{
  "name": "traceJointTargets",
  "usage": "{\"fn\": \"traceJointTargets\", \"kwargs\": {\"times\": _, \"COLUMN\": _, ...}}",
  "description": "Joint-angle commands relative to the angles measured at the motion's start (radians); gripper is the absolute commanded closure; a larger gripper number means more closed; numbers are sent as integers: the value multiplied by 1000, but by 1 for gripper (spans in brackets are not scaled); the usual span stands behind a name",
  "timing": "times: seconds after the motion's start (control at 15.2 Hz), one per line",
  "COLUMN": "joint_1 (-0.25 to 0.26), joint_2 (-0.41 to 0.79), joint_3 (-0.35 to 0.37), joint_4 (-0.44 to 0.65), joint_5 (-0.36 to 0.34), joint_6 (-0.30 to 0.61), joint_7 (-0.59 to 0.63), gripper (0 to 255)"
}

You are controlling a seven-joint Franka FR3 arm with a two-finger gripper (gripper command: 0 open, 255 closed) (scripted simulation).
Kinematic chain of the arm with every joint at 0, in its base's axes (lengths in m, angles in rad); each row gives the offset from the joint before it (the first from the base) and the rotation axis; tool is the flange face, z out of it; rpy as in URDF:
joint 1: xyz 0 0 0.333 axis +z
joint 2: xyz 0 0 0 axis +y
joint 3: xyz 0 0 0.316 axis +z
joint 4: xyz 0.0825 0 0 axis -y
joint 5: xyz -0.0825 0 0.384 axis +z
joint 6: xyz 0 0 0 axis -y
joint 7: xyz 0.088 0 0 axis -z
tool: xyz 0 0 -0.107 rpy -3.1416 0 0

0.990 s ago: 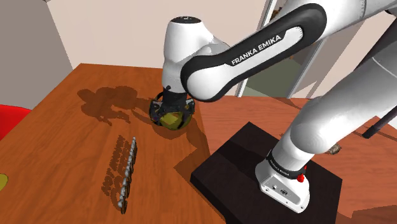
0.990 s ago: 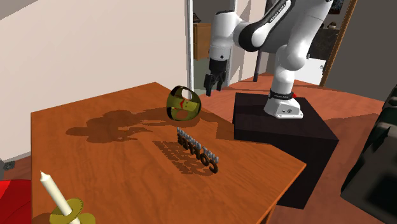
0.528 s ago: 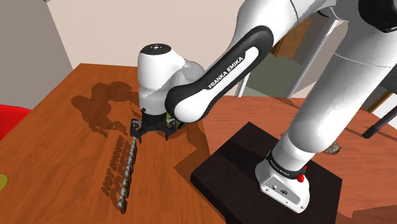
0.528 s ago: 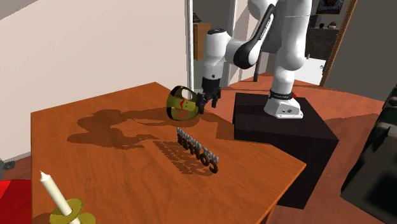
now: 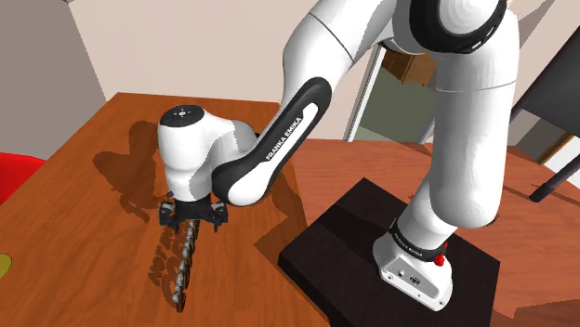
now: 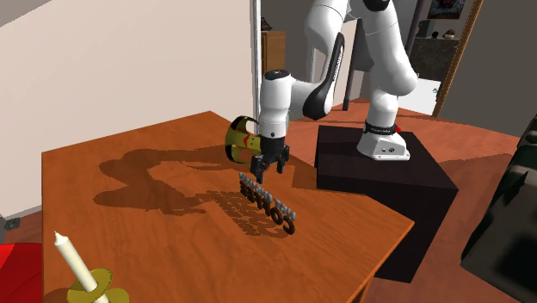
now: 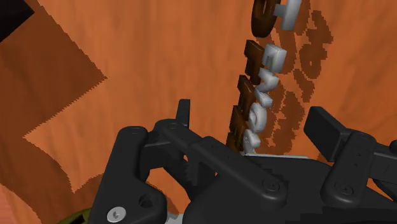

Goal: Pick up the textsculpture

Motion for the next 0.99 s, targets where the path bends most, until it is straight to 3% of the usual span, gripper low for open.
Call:
{"fn": "traceJointTargets", "kwargs": {"times": 0.0, "joint_1": 66, "joint_2": 89, "joint_3": -42, "joint_4": 84, "joint_5": -43, "joint_6": -9, "joint_7": 68, "gripper": 0}}
{"fn": "traceJointTargets", "kwargs": {"times": 0.07, "joint_1": 92, "joint_2": 128, "joint_3": -59, "joint_4": 123, "joint_5": -55, "joint_6": -12, "joint_7": 91, "gripper": 0}}
{"fn": "traceJointTargets", "kwargs": {"times": 0.73, "joint_1": 138, "joint_2": 212, "joint_3": -118, "joint_4": 146, "joint_5": -114, "joint_6": 48, "joint_7": 132, "gripper": 0}}
{"fn": "traceJointTargets", "kwargs": {"times": 0.79, "joint_1": 138, "joint_2": 212, "joint_3": -119, "joint_4": 145, "joint_5": -115, "joint_6": 49, "joint_7": 133, "gripper": 255}}
{"fn": "traceJointTargets", "kwargs": {"times": 0.92, "joint_1": 139, "joint_2": 212, "joint_3": -119, "joint_4": 145, "joint_5": -115, "joint_6": 49, "joint_7": 133, "gripper": 255}}
